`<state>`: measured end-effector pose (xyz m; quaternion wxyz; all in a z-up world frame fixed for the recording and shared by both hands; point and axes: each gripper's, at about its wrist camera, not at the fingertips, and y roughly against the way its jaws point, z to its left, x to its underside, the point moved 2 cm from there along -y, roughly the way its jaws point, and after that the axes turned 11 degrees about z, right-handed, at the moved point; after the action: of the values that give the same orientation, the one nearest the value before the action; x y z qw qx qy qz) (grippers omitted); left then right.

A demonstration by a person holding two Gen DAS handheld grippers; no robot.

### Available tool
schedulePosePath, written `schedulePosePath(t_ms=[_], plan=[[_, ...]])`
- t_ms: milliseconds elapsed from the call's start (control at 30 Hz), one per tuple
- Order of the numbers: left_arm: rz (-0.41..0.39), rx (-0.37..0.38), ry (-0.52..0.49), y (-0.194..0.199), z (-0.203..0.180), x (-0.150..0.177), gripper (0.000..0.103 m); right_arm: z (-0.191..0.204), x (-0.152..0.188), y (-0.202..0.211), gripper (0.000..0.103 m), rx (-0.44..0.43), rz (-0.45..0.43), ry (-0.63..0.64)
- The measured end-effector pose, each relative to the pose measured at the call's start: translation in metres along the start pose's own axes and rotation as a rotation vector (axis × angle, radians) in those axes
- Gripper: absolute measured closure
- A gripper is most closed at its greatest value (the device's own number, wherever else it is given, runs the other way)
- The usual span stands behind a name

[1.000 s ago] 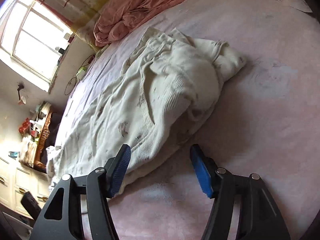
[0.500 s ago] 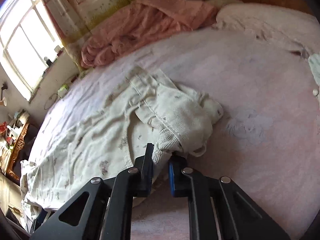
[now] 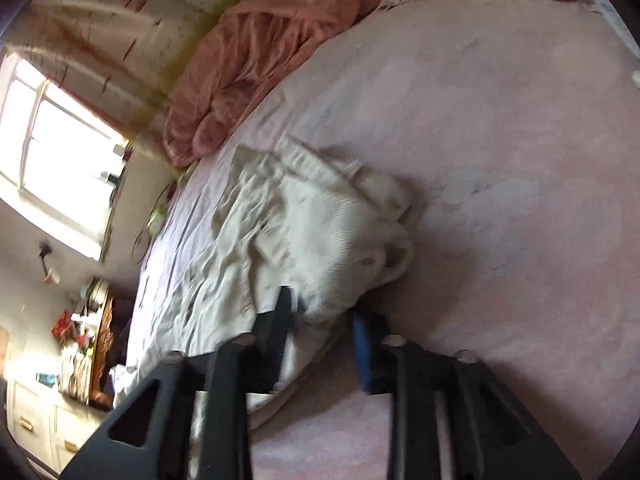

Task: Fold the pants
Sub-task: 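Grasp the folded pants edge with the right tool and smooth it, then open the right tool and release the pants edge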

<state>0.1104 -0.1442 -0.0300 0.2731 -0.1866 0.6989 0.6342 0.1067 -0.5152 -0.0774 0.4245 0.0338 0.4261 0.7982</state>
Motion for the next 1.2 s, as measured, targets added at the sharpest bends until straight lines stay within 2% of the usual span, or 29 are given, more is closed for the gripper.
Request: schedulePosePath(t_ms=[100,133,167,200,267,367,467,533,600,667,700,733,833,900,1000,1100,1200], plan=[[0.007,0.005,-0.004,0.001,-0.001,-0.001,0.022,0.001,-0.005,0.004,0.06,0.015,-0.019,0.0],[0.013,0.011,-0.006,0.001,-0.001,-0.002,0.022,0.004,-0.006,0.004,0.068,0.042,-0.03,0.017],[0.021,0.017,-0.004,0.001,0.0,-0.004,0.022,0.009,-0.007,0.003,0.083,0.066,-0.029,0.048],[0.028,0.019,-0.001,0.001,0.0,-0.006,0.022,0.011,-0.011,0.002,0.085,0.087,-0.024,0.07],[0.023,0.015,0.0,0.005,0.001,-0.009,0.022,0.016,-0.007,0.012,0.088,0.139,-0.058,0.106],[0.036,-0.048,-0.029,0.006,0.003,-0.018,0.021,0.037,-0.002,0.025,0.09,0.239,-0.163,0.178],[0.063,-0.006,0.017,0.008,0.018,-0.023,0.021,0.059,-0.001,0.034,0.09,0.348,-0.26,0.226],[0.062,0.016,0.043,0.012,0.028,-0.023,0.021,0.071,-0.008,0.029,0.09,0.417,-0.264,0.257],[0.045,-0.041,0.007,0.016,0.032,-0.02,0.021,0.068,-0.017,0.022,0.09,0.437,-0.23,0.238],[0.039,-0.103,-0.042,0.018,0.035,-0.012,0.02,0.05,-0.021,0.014,0.088,0.416,-0.166,0.182],[0.053,-0.101,-0.043,0.018,0.04,-0.007,0.019,0.039,-0.021,0.009,0.084,0.409,-0.136,0.16],[0.076,-0.079,-0.024,0.017,0.047,-0.004,0.019,0.033,-0.021,0.006,0.077,0.403,-0.126,0.152],[0.125,0.006,0.1,0.013,0.078,0.002,0.018,0.028,-0.013,0.024,0.054,0.409,-0.166,0.137],[0.119,0.016,0.169,0.015,0.097,0.004,0.019,0.033,-0.005,0.039,0.052,0.423,-0.208,0.155],[0.058,0.034,0.196,0.031,0.115,0.002,0.019,0.048,0.015,0.059,0.048,0.417,-0.244,0.2],[0.007,-0.001,0.187,0.045,0.126,-0.004,0.017,0.074,0.041,0.059,0.044,0.36,-0.197,0.271],[0.038,-0.003,0.231,0.04,0.143,-0.019,0.017,0.104,0.081,0.055,0.044,0.291,-0.142,0.371]])
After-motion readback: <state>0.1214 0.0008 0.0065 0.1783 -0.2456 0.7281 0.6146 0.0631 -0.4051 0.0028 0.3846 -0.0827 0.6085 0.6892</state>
